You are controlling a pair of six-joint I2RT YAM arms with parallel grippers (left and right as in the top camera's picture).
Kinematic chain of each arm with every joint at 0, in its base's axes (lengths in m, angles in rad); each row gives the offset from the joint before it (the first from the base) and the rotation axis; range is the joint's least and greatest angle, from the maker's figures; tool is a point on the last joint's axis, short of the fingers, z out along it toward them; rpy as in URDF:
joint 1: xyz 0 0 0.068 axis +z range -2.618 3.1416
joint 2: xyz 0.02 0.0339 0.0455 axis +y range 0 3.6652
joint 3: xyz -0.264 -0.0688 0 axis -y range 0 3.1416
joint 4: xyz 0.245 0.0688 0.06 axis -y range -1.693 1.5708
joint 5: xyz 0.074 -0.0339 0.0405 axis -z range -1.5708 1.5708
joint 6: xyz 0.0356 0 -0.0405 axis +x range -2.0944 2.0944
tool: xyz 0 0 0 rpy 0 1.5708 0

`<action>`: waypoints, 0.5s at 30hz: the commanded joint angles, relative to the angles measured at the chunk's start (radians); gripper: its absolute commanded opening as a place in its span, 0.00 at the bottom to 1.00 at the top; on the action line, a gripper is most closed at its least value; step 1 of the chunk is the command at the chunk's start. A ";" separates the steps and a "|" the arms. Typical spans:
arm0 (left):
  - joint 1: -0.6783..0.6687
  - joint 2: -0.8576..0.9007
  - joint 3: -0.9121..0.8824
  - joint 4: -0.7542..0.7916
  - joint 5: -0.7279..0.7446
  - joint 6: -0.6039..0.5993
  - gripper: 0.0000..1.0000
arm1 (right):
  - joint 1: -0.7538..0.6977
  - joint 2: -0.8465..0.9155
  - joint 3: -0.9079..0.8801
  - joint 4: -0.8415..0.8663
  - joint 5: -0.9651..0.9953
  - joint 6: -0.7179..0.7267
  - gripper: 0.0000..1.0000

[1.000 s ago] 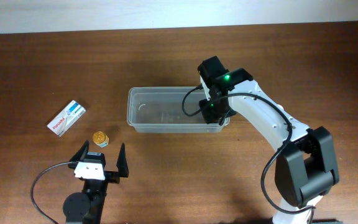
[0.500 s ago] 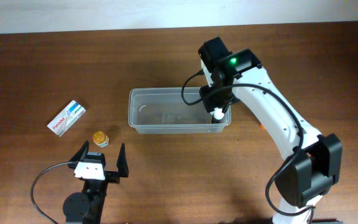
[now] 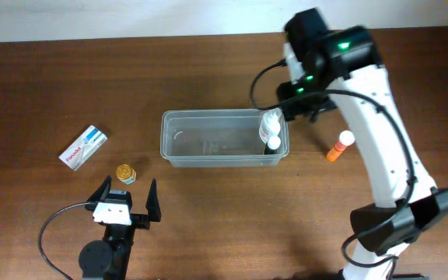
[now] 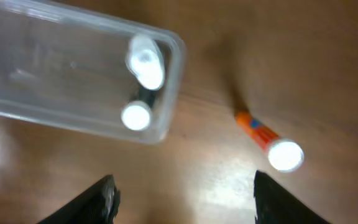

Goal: Pack container
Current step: 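Release the dark bottle and lift right gripper away to the right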

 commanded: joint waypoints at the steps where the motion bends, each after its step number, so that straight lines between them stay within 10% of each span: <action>1: -0.003 -0.006 -0.007 0.002 -0.007 0.011 0.99 | -0.062 -0.006 0.041 -0.026 0.002 0.008 0.63; 15: -0.003 -0.006 -0.008 0.002 -0.007 0.011 0.99 | -0.110 -0.021 0.040 -0.025 -0.061 0.008 0.63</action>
